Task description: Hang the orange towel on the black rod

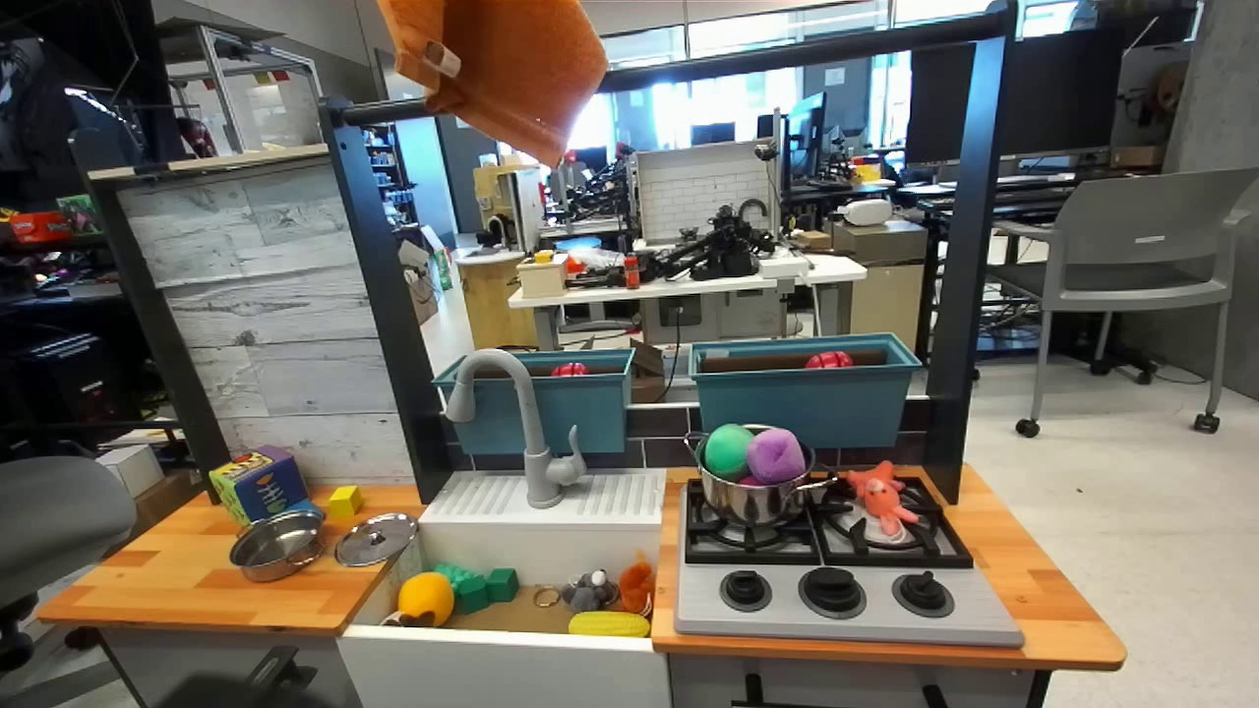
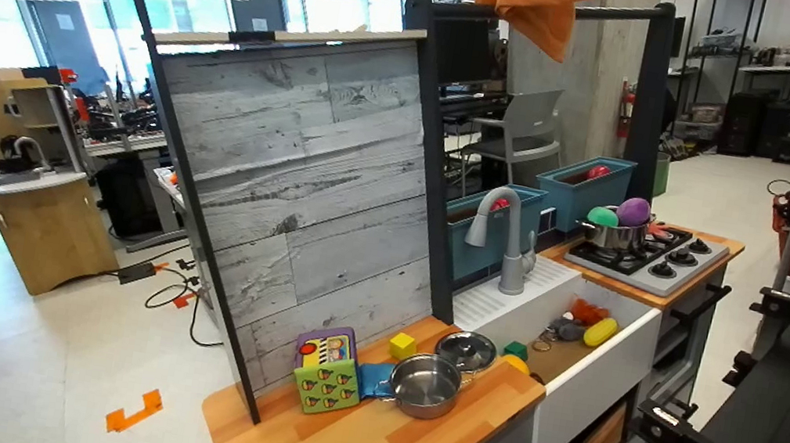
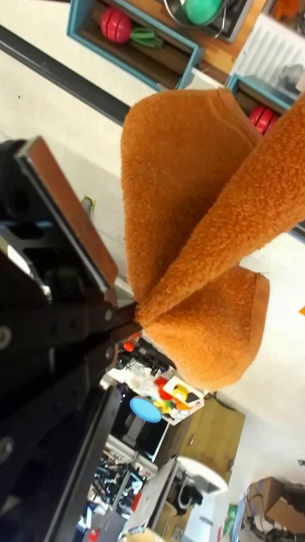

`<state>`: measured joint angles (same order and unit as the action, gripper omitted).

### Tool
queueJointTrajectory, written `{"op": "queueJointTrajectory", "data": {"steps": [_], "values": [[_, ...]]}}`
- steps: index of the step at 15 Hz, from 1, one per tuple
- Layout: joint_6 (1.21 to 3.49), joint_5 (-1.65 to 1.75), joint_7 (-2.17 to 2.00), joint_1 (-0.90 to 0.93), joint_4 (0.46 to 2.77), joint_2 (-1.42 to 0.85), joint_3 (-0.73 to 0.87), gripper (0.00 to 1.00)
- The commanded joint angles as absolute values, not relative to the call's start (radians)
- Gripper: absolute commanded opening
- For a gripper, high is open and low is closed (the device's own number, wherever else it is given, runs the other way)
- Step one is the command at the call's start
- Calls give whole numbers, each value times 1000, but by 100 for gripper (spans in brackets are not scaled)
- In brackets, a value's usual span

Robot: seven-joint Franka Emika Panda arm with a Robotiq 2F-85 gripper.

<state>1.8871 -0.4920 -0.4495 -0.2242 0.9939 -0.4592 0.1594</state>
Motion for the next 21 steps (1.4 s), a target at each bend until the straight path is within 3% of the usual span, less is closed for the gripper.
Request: {"op": "queueJointTrajectory", "data": {"steps": [1,11,21], "values": [[1765,-413,-496,-255,857,-540,146,1],[1685,-444,-696,-265,549,-762,173,1],[1673,-270,-917,-234,462,-913,103,1]]}}
